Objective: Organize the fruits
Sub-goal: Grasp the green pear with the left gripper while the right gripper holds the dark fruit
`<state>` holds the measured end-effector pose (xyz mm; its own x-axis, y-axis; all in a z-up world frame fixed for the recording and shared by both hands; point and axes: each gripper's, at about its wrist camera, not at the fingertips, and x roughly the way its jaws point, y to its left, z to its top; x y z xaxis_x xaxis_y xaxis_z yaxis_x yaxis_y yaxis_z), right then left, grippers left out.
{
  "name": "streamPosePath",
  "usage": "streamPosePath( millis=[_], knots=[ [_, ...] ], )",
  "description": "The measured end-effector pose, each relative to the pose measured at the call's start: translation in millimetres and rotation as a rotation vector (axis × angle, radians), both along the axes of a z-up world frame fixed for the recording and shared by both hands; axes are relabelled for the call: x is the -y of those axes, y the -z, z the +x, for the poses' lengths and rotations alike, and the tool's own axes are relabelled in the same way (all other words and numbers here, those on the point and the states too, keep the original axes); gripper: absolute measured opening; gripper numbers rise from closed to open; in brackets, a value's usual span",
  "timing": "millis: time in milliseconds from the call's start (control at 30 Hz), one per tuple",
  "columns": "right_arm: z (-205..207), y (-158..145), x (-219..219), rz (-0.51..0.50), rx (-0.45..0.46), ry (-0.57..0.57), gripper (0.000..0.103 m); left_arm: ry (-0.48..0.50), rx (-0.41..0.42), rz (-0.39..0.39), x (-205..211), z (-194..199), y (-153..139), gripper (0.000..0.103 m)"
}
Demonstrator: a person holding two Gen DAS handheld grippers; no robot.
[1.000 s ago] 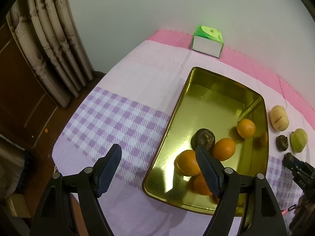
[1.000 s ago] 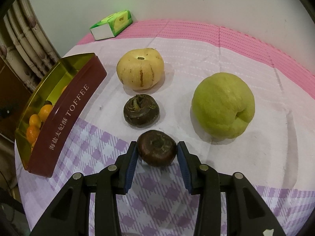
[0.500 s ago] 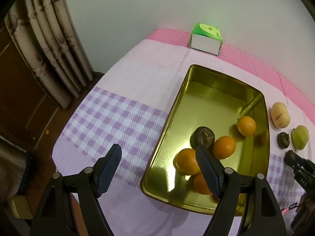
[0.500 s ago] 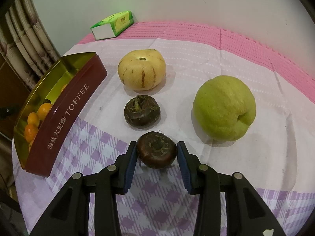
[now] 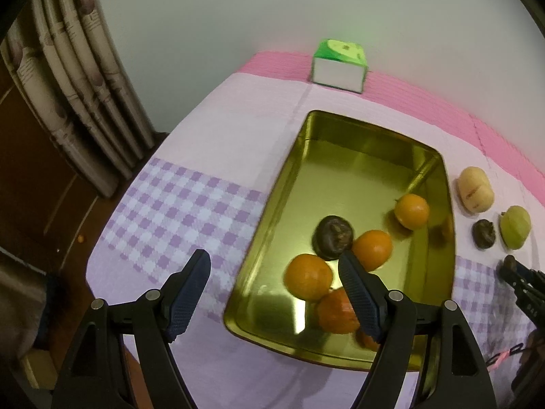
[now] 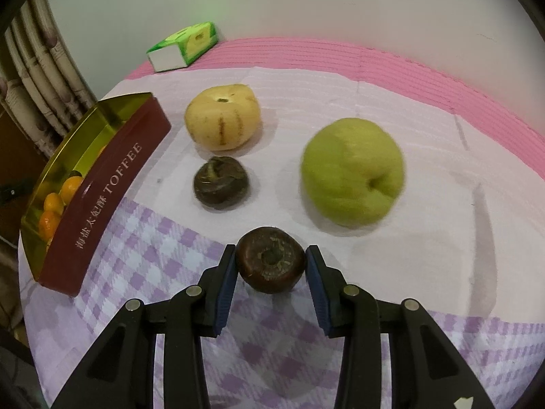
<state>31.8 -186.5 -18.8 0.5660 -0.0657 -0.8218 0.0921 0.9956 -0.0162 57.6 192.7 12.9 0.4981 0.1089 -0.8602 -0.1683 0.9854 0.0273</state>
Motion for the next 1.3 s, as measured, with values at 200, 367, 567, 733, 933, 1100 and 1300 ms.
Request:
streamPosePath(
  millis=[200, 367, 567, 733, 933, 1100, 1300],
  knots=[
    [-22.9, -7.9, 23.0, -0.012, 0.006, 0.041, 0.038, 0.076, 0.005, -0.010, 29.7, 1.8, -6.5, 0.078],
    [-46.1, -7.8, 54.1, -0.018, -0.003, 0.106, 0.038, 0.158, 0.002, -0.052, 67.9, 8.5, -11.3, 0.078],
    [-56.2, -11.0, 84.6, -0.040, 0.027, 0.182, 0.038, 0.306, 0.007, -0.093, 137.1, 22.0, -17.9, 0.078],
    [-59.6, -16.1, 104.2, -0.055, 0.054, 0.221, 0.038, 0.429, 0.016, -0.106, 200.5, 35.0, -15.2, 0.079],
    [-57.5, -18.9, 119.8, -0.038, 0.063, 0.263, 0.038, 0.505, -0.024, -0.184, 260.2, 54.3, -5.3, 0.081],
    [-56.4, -17.4, 133.5, 0.006, 0.063, 0.295, 0.038, 0.545, -0.048, -0.226, 296.9, 68.9, 3.5, 0.083],
    [-58.6, -13.0, 138.5, 0.020, 0.053, 0.301, 0.038, 0.577, -0.086, -0.222, 326.4, 82.3, 21.4, 0.084]
  ],
)
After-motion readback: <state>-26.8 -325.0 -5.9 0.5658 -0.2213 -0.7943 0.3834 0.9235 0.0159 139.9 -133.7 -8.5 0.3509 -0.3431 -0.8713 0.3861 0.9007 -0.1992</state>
